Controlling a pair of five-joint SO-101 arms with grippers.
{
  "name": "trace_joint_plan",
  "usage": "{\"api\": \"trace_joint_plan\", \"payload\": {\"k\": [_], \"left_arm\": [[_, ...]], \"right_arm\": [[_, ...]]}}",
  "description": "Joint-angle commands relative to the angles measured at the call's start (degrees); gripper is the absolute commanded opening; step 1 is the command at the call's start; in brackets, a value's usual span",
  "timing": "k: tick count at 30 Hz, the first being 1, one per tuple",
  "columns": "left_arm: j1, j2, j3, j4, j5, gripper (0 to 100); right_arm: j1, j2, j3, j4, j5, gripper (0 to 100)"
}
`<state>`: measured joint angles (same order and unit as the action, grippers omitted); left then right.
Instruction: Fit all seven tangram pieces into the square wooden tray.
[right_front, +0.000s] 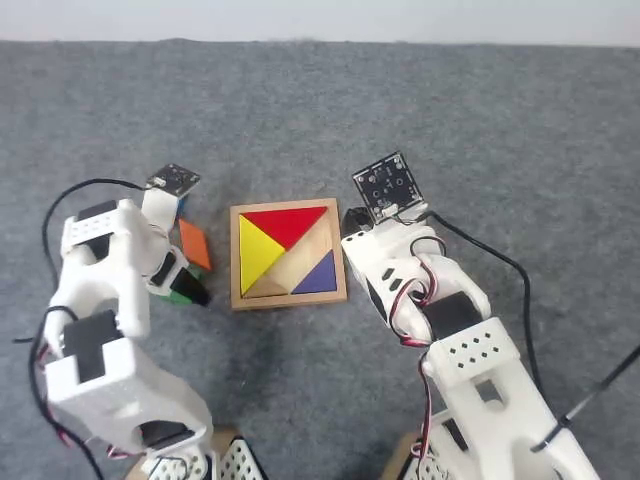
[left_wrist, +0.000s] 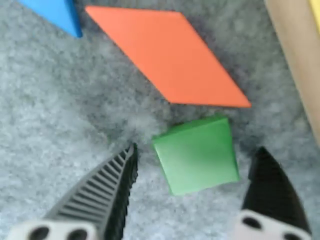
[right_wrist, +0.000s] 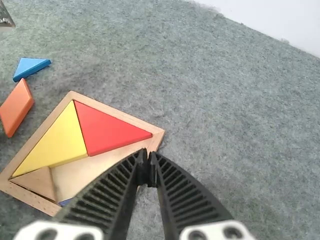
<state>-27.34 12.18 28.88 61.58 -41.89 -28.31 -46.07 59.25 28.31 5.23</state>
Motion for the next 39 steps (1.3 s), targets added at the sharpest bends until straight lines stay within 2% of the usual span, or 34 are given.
{"api": "trace_joint_plan", "payload": {"k": [1,4,7,12,24,29,31,34,37,39], "left_arm": [[-1.0,0.1,-1.7,0.3,2.2,22],[-1.0,0.1,-1.7,0.3,3.1,12],[-1.0,0.0,-1.7,0.3,3.2,9],[-1.0,-0.1,-1.6,0.5,2.9,9],[-0.8,-12.8,-1.5,10.7,2.8,9],[-0.8,-14.8,-1.5,11.8,2.8,9],[-0.8,-14.1,-1.5,11.5,2.8,11],[-1.0,-11.7,-2.0,10.6,2.8,22],[-1.8,-7.6,-2.0,5.5,1.2,30],[-2.3,-4.8,-2.1,2.3,-1.1,31]], "right_arm": [[0.6,-2.3,-0.6,-0.7,0.4,0.9],[0.7,-2.3,-0.6,-0.7,0.4,0.9],[0.7,-2.3,-0.6,-0.7,0.4,0.9],[0.7,-2.3,-0.6,-0.7,0.4,0.9],[0.6,-2.3,-0.6,-0.7,0.4,0.9],[0.5,-2.3,-0.6,-0.7,0.4,0.9],[0.5,-2.3,-0.6,-0.7,0.4,0.9],[0.5,-2.3,-0.6,-0.7,0.4,0.9],[0.5,-2.3,-0.6,-0.7,0.4,0.9],[0.5,-2.3,-0.6,-0.7,0.4,0.9]]}}
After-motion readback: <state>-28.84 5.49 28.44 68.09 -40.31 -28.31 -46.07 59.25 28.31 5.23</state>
